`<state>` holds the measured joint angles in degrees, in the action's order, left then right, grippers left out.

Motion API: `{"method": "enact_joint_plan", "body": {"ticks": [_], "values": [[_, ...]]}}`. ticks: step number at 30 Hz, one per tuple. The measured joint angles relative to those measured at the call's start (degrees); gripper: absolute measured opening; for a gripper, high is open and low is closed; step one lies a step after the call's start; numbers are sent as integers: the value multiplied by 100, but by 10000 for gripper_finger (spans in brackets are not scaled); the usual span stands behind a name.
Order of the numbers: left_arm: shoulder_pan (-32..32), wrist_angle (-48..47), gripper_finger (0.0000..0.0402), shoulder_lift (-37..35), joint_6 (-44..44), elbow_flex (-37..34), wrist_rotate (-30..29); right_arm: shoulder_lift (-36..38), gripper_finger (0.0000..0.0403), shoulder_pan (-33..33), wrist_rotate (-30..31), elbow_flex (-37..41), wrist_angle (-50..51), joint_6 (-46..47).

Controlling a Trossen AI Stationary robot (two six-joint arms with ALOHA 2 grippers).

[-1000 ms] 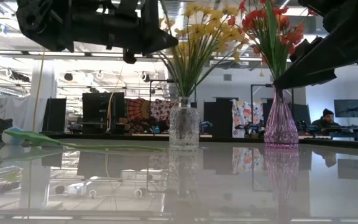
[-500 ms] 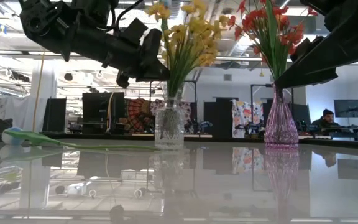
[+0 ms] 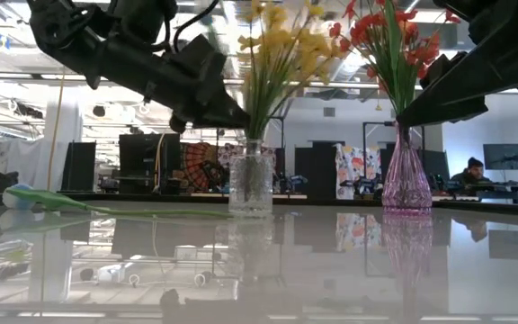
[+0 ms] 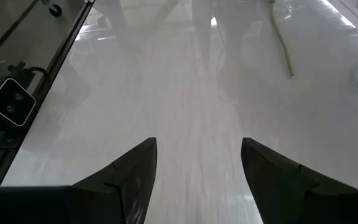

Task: Sort flowers into vase by color
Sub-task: Put the right white flower into the transparent flower vase, then put the white flower into the transparent flower vase

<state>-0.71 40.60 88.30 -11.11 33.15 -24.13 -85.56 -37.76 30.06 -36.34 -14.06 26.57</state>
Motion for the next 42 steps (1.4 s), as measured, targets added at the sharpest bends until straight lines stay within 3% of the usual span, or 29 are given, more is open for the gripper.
{"method": "enact_joint_plan", "body": {"ticks": [5, 8, 14, 19, 23, 32, 38, 42], "values": [[0, -1145, 165, -755, -76, -1, 36, 0, 260, 0, 0, 0, 4, 0], [0, -2576, 190, -1427, -157, 179, 286, 0, 260, 0, -1, 0, 12, 0], [26, -5776, 203, -2561, -358, 905, 1338, 0, 260, 0, 0, 0, 28, -4], [275, -7310, 203, -3014, -626, 1039, 2075, 0, 260, 0, -1, 0, 39, -9], [660, -7535, 203, -2952, -804, 676, 2058, 0, 260, 0, 0, 0, 37, -27], [1070, -6265, 203, -1914, -167, -366, 1459, 0, 260, 0, -2, 0, 26, -142], [1083, -6264, 202, -1110, 83, -342, 1010, 0, 260, 0, -2, 0, 20, -111], [1087, -6614, 156, -873, 164, -128, 1407, 0, 260, 1, 0, 0, -1, -109]]}}
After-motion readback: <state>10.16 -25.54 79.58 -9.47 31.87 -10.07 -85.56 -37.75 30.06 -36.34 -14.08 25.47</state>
